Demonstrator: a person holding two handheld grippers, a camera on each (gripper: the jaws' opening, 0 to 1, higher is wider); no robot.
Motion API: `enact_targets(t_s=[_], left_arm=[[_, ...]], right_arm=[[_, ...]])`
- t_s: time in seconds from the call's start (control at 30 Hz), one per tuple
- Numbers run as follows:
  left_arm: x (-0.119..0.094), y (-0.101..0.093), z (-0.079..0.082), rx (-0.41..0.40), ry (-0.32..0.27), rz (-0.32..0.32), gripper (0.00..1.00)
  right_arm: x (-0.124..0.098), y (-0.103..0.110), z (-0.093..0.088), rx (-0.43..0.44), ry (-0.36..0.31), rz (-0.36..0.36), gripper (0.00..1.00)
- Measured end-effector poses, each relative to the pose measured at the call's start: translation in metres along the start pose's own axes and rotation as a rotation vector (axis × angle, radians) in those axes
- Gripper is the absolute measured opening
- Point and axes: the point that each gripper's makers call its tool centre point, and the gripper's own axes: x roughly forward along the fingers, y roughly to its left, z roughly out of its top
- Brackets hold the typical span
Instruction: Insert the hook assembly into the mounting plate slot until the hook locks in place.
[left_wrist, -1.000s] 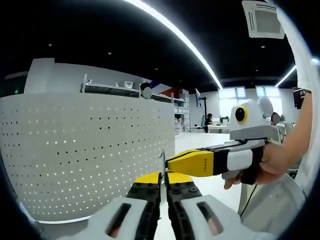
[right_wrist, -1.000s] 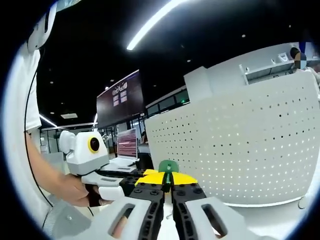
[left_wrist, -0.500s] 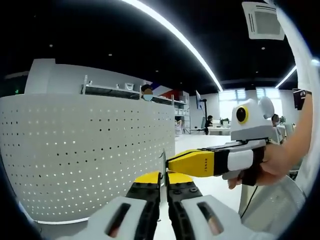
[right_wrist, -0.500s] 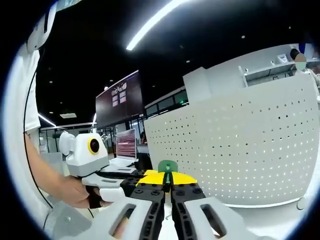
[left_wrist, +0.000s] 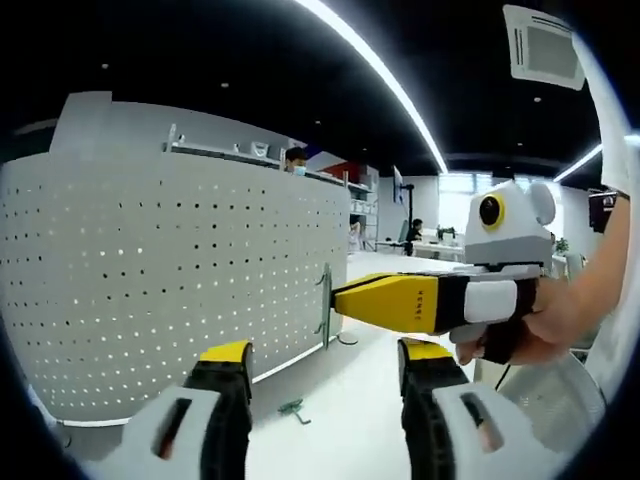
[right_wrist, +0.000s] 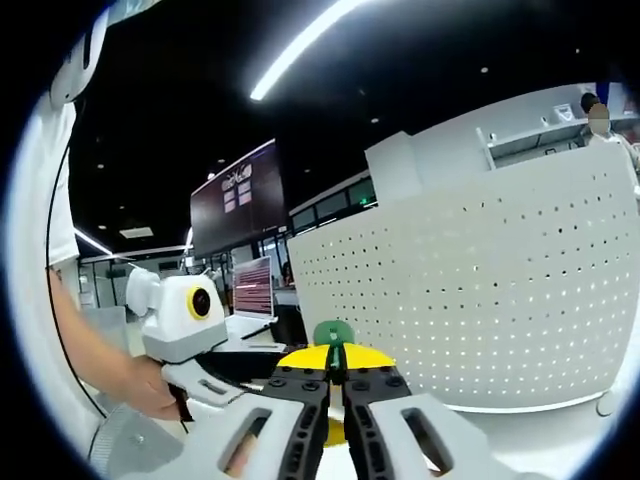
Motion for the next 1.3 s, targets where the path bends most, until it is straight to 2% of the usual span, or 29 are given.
enact_targets(t_s=[0.07, 0.2, 0.7, 0.87, 0.93, 0.97, 1.17, 1.3], left_arm=[[0.0, 0.0, -0.001, 0.003, 0.002, 0.003, 0.77], [0.0, -0.001, -0.001, 0.026, 0.002, 0.005, 0.81], [-0.001, 0.002, 0.0, 0.032, 0.004, 0.01, 0.76], [-0.002, 0.003, -0.001, 0.022, 0.009, 0.013, 0.75], [-0.003, 0.004, -0.002, 0.024, 0.016, 0.017, 0.73], [-0.003, 0.004, -0.002, 0.024, 0.016, 0.02, 0.73], [-0.003, 0.004, -0.003, 0.022, 0.016, 0.022, 0.73], [-0.004, 0.005, -0.003, 0.019, 0.016, 0.028, 0.73]], right_arm=[[0.0, 0.001, 0.0, 0.009, -0.002, 0.005, 0.01], [0.001, 0.003, -0.001, 0.012, 0.003, 0.012, 0.01], [0.004, 0.002, 0.0, 0.01, 0.005, 0.003, 0.01], [0.001, -0.01, 0.002, -0.032, 0.012, -0.068, 0.01], [-0.001, -0.013, -0.002, -0.08, 0.038, -0.092, 0.01], [-0.001, -0.013, -0.002, -0.063, 0.028, -0.103, 0.01], [-0.012, -0.04, -0.004, -0.114, 0.063, -0.27, 0.01], [-0.015, -0.046, -0.005, -0.104, 0.067, -0.296, 0.01]])
